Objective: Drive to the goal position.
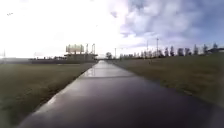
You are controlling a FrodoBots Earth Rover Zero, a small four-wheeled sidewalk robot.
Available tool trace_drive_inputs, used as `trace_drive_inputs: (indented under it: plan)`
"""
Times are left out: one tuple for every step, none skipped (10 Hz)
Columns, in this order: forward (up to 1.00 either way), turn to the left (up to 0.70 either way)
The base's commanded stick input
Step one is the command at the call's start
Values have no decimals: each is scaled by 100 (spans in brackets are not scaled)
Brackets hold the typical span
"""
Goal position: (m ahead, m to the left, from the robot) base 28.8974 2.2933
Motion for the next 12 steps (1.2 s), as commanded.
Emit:
trace_drive_inputs:
  plan:
    - [11, -93]
    - [83, -50]
    - [100, -40]
    - [100, -40]
    - [100, -40]
    - [100, -4]
    - [100, 0]
    - [100, 0]
    - [100, 0]
    - [100, 0]
    - [100, 0]
    - [100, 0]
